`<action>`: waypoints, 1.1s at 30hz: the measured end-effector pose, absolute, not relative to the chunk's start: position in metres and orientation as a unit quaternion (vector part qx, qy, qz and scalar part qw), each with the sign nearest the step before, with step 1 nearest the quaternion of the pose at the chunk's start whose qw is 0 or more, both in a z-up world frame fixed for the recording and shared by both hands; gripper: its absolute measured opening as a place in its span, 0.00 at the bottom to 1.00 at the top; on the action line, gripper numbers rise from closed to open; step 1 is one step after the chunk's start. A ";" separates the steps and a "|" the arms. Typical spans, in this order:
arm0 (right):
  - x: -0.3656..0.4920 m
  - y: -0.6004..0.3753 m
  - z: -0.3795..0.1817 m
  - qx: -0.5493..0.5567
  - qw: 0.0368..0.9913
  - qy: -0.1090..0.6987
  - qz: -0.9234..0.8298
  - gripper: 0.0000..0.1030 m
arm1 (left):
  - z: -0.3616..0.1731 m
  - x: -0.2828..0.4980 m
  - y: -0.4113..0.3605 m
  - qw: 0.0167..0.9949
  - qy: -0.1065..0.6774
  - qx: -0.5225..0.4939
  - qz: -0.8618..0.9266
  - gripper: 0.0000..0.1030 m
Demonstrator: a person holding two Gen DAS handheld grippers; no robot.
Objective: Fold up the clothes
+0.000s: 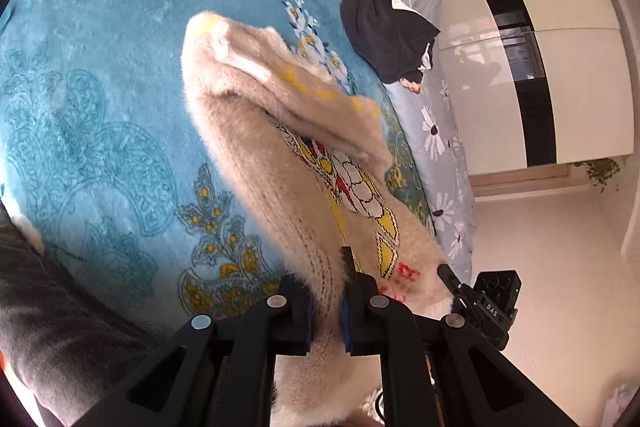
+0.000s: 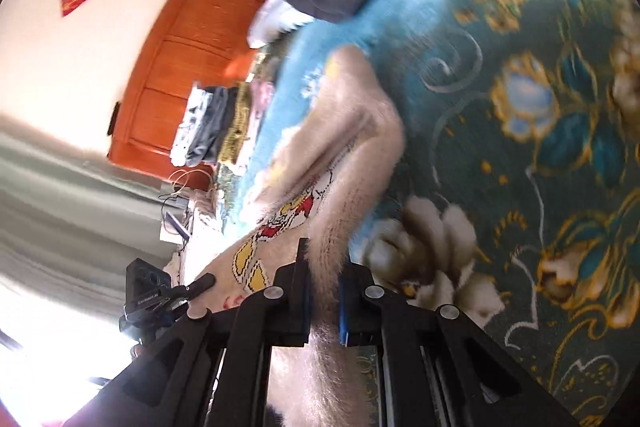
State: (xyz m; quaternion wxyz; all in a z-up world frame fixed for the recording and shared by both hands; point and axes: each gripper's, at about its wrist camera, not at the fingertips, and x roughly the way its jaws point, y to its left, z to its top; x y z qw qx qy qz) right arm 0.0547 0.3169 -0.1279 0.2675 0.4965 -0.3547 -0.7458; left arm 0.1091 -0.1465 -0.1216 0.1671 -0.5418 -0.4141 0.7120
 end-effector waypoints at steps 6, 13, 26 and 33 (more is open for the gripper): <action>0.088 0.311 -0.101 0.516 0.314 -0.319 -0.730 0.10 | -0.155 0.140 -0.145 0.153 -0.441 -0.592 0.657 0.10; 0.061 0.323 -0.130 0.521 0.287 -0.388 -0.704 0.10 | -0.180 0.102 -0.166 0.132 -0.552 -0.545 0.618 0.12; -0.066 0.295 -0.194 0.541 0.168 -0.487 -0.665 0.15 | -0.225 0.046 -0.202 0.052 -0.668 -0.460 0.583 0.51; -0.073 0.301 -0.195 0.513 0.161 -0.500 -0.678 0.34 | -0.206 0.046 -0.219 0.042 -0.645 -0.430 0.630 0.58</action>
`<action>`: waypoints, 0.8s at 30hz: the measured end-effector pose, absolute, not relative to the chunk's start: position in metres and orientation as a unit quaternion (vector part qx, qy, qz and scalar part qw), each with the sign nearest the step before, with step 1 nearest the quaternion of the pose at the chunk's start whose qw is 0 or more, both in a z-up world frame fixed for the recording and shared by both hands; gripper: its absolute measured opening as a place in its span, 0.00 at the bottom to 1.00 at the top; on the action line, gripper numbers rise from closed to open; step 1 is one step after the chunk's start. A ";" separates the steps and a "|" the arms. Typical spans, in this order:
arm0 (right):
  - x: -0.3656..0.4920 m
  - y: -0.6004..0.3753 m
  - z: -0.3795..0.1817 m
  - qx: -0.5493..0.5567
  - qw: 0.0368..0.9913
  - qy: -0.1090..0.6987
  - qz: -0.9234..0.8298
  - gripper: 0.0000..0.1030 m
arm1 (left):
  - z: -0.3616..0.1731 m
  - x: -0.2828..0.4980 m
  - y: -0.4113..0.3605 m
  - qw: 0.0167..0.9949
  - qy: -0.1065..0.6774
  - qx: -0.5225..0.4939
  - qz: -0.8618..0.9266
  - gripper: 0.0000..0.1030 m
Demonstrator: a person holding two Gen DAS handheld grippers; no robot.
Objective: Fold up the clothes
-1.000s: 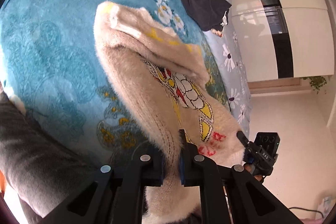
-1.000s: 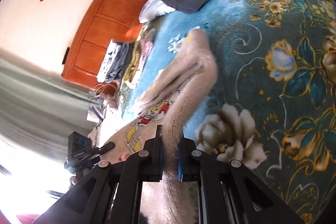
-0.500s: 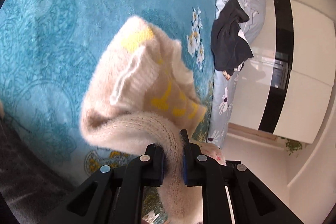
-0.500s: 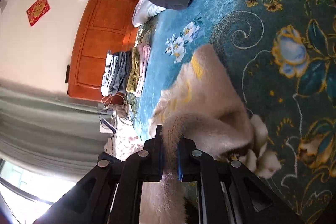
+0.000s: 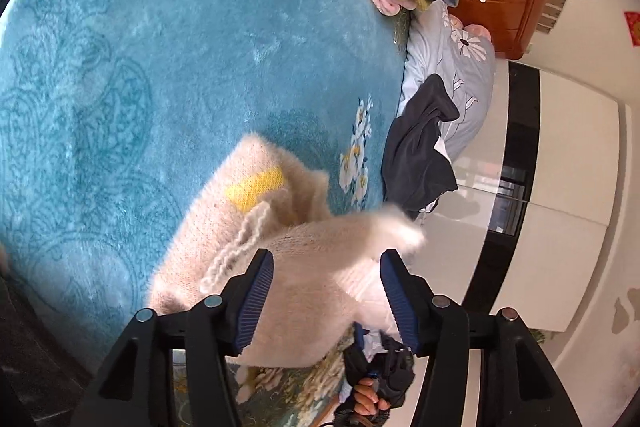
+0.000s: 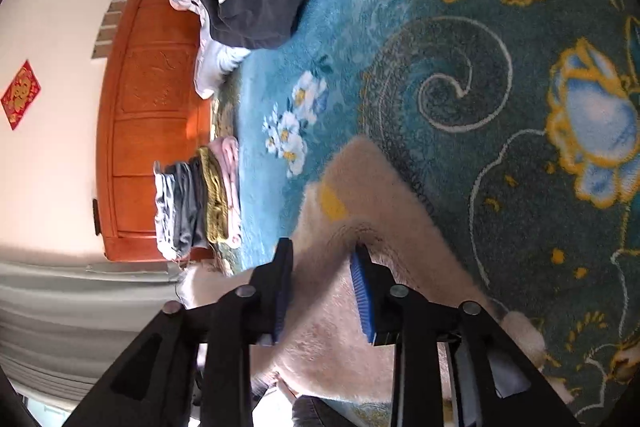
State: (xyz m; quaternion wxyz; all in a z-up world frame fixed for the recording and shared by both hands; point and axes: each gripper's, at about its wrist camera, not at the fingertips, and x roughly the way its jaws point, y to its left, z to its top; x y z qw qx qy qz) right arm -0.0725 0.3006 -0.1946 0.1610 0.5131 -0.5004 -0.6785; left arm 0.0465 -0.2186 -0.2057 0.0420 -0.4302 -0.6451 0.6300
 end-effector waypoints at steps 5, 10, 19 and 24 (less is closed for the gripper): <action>-0.069 0.317 -0.178 0.491 0.141 -0.467 -0.722 0.38 | -0.198 0.035 -0.201 0.009 -0.508 -0.497 0.703 0.59; -0.067 0.303 -0.188 0.531 0.139 -0.399 -0.734 0.38 | -0.197 0.017 -0.169 0.007 -0.387 -0.541 0.747 0.59; -0.069 0.270 -0.178 0.538 0.155 -0.321 -0.764 0.17 | -0.185 0.017 -0.149 -0.013 -0.323 -0.539 0.778 0.11; -0.060 0.263 -0.166 0.523 0.189 -0.302 -0.774 0.12 | -0.171 0.042 -0.164 0.000 -0.376 -0.496 0.783 0.10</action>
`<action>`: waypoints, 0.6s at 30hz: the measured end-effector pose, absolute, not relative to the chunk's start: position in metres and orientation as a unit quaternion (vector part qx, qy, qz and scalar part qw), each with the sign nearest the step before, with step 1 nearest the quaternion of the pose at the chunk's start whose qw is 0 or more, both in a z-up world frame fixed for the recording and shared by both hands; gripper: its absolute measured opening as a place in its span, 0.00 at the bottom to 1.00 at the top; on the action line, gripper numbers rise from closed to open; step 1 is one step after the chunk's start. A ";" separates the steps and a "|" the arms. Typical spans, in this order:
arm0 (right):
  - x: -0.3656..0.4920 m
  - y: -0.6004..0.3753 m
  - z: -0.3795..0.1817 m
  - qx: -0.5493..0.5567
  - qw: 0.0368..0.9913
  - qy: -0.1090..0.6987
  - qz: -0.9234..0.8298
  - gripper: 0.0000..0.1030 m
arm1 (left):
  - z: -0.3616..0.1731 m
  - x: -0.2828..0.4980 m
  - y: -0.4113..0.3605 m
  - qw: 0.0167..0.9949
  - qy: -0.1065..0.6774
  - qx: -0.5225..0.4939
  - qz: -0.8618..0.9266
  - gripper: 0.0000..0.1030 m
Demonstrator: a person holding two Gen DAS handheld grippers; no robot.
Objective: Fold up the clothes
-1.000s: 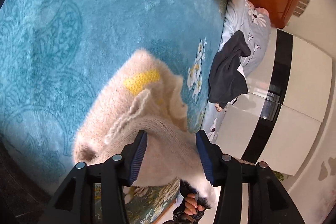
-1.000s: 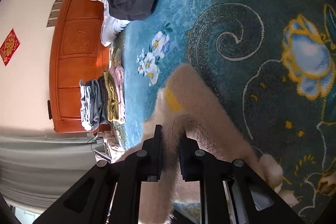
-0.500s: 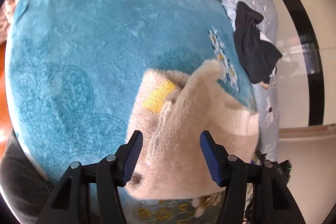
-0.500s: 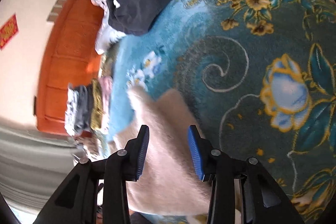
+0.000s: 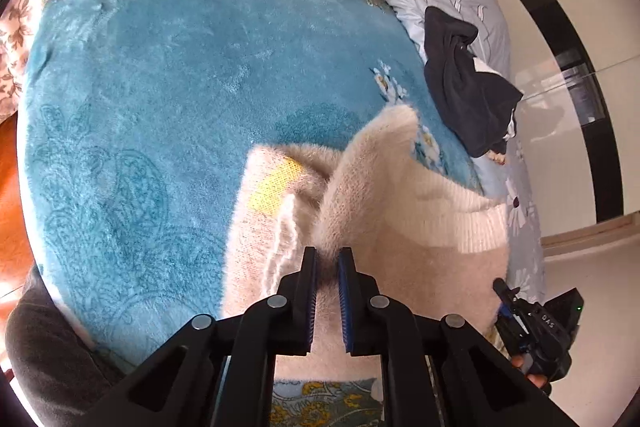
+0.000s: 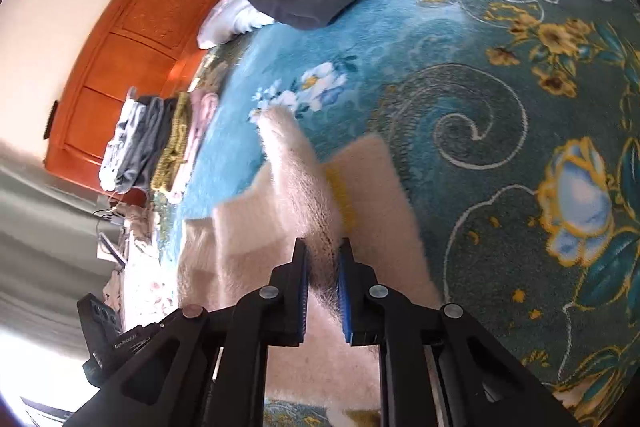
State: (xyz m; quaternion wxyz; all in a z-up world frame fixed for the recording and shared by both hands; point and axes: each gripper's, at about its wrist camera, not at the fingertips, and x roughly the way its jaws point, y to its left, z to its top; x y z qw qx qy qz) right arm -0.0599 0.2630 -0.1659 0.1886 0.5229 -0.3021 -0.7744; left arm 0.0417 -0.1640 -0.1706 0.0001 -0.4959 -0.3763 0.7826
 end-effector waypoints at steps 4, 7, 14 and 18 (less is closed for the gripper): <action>-0.054 0.277 -0.172 0.518 0.175 -0.321 -0.773 0.12 | -0.194 0.049 -0.166 -0.020 -0.356 -0.530 0.769 0.10; -0.053 0.277 -0.200 0.557 0.147 -0.318 -0.753 0.12 | -0.214 0.056 -0.166 -0.031 -0.355 -0.543 0.761 0.11; -0.050 0.278 -0.200 0.545 0.153 -0.319 -0.760 0.12 | -0.194 0.056 -0.167 0.005 -0.347 -0.524 0.778 0.13; -0.049 0.281 -0.194 0.532 0.152 -0.302 -0.776 0.34 | -0.198 0.055 -0.178 0.012 -0.369 -0.517 0.772 0.21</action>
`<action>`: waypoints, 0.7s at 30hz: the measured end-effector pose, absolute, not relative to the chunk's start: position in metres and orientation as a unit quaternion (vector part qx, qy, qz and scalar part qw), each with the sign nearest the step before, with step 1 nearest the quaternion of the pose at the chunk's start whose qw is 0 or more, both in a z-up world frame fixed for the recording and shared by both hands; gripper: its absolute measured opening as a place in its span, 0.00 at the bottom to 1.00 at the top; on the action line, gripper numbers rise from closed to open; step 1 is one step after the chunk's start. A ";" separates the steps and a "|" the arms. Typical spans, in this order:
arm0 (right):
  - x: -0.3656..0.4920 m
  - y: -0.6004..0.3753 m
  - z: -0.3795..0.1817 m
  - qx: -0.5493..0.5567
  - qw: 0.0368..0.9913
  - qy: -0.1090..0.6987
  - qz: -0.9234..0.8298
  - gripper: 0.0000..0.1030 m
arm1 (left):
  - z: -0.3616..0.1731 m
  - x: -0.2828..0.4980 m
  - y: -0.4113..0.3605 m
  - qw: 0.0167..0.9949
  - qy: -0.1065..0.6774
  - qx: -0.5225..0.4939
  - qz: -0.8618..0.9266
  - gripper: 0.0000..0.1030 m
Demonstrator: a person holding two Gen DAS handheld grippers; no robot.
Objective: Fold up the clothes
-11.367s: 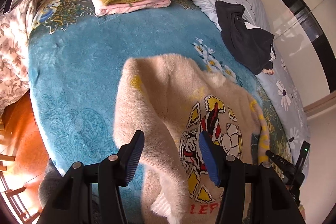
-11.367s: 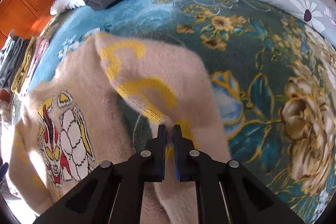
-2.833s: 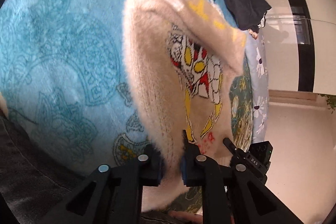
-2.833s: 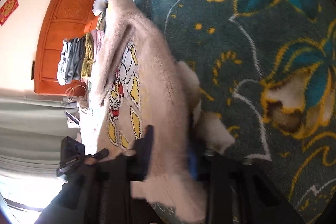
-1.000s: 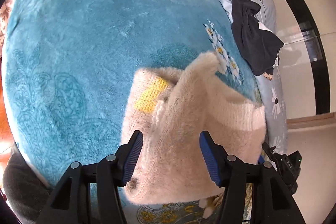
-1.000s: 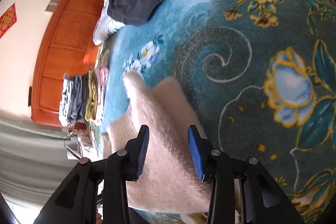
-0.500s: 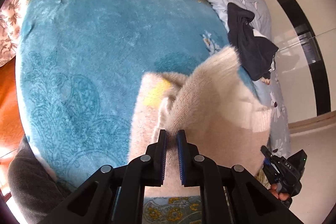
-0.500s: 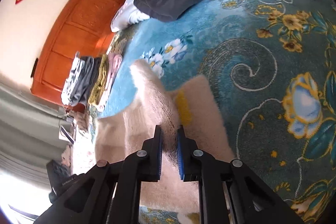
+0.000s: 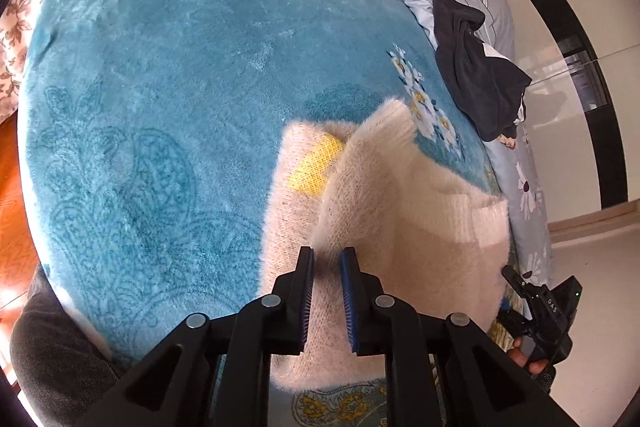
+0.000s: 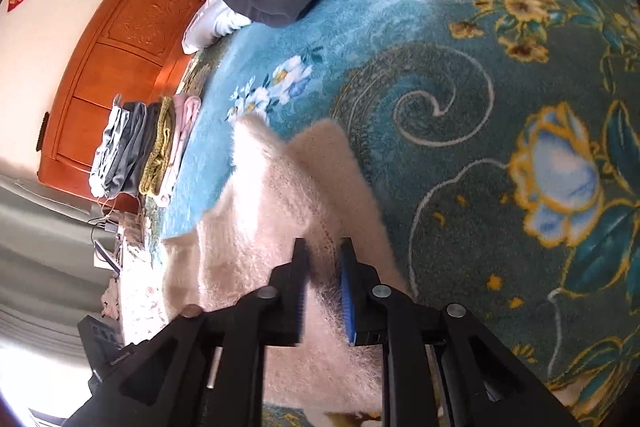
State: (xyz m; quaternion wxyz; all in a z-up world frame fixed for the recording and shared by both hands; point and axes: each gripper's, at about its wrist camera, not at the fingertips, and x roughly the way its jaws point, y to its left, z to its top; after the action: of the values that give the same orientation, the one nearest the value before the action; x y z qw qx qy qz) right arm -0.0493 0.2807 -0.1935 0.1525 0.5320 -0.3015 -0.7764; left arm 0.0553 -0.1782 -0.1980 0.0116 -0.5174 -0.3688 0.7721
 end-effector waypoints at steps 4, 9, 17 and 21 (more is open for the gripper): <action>-0.048 0.283 -0.204 0.529 0.145 -0.302 -0.780 0.69 | -0.207 0.049 -0.188 0.012 -0.399 -0.503 0.767 0.69; -0.051 0.276 -0.230 0.548 0.156 -0.327 -0.754 0.73 | -0.232 0.029 -0.183 0.035 -0.400 -0.528 0.748 0.75; -0.077 0.268 -0.243 0.554 0.190 -0.352 -0.730 0.73 | -0.250 0.006 -0.179 0.063 -0.427 -0.535 0.726 0.81; -0.088 0.257 -0.245 0.561 0.189 -0.352 -0.725 0.73 | -0.247 0.003 -0.176 0.043 -0.421 -0.542 0.726 0.67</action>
State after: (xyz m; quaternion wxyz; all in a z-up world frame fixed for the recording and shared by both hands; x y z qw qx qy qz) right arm -0.0883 0.2569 -0.2446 0.1887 0.5611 -0.3522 -0.7250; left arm 0.0029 -0.1759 -0.2472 0.0425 -0.5419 -0.4215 0.7259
